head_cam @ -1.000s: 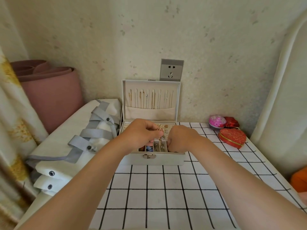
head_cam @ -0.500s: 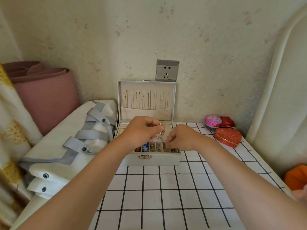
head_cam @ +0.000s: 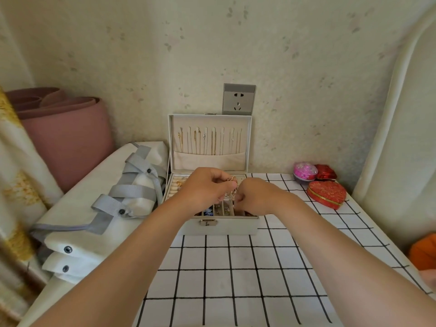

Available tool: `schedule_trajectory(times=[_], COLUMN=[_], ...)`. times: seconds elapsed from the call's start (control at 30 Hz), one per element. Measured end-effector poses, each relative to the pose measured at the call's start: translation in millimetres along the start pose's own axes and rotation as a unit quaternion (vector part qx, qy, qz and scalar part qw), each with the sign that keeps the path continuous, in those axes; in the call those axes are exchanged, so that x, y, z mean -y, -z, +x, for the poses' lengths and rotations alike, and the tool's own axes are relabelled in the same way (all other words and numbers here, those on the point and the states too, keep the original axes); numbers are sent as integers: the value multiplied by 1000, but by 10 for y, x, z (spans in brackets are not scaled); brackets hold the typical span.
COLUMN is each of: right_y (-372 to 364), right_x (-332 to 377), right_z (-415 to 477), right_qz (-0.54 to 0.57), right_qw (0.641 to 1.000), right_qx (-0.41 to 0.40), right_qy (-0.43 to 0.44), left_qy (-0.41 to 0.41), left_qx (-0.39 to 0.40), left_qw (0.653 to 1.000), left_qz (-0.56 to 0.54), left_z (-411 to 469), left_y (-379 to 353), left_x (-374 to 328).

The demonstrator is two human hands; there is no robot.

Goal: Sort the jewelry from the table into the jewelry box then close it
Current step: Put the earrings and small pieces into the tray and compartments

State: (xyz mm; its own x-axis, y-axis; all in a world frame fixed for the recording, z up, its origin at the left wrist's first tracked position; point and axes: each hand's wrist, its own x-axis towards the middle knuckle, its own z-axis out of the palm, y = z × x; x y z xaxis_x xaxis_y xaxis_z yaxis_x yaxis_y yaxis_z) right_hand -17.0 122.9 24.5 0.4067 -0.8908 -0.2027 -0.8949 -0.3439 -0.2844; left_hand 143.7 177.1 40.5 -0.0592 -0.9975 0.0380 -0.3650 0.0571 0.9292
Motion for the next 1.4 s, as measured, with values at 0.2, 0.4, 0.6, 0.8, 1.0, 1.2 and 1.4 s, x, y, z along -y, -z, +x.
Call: schedule_trajectory(times=[0.2, 0.4, 0.6, 0.8, 1.0, 1.2, 1.4], right_y=[186, 155, 95, 14, -10, -45, -10], right_x=[-254, -498, -646, -501, -333, -359, -458], right_z=[-80, -165, -167, -145, -156, -60, 36], right_qz=[126, 156, 154, 209, 234, 230, 191], right_qw=[987, 977, 977, 967, 963, 960, 954], right_qx=[-100, -143, -149, -144, -122, -160, -226], right_qy=[-1, -15, -23, 22, 45, 2, -42], left_qy=[7, -15, -20, -55, -111, -150, -187], left_qx=[14, 29, 58, 50, 32, 5, 36], left_qw=[1000, 989, 941, 956, 955, 948, 905], left_qz=[9, 147, 332, 285, 274, 282, 381], left_z=[56, 173, 223, 200, 170, 181, 186], left_y=[-118, -256, -303, -241, -318, -368, -324], left_x=[41, 179, 278, 275, 307, 364, 391])
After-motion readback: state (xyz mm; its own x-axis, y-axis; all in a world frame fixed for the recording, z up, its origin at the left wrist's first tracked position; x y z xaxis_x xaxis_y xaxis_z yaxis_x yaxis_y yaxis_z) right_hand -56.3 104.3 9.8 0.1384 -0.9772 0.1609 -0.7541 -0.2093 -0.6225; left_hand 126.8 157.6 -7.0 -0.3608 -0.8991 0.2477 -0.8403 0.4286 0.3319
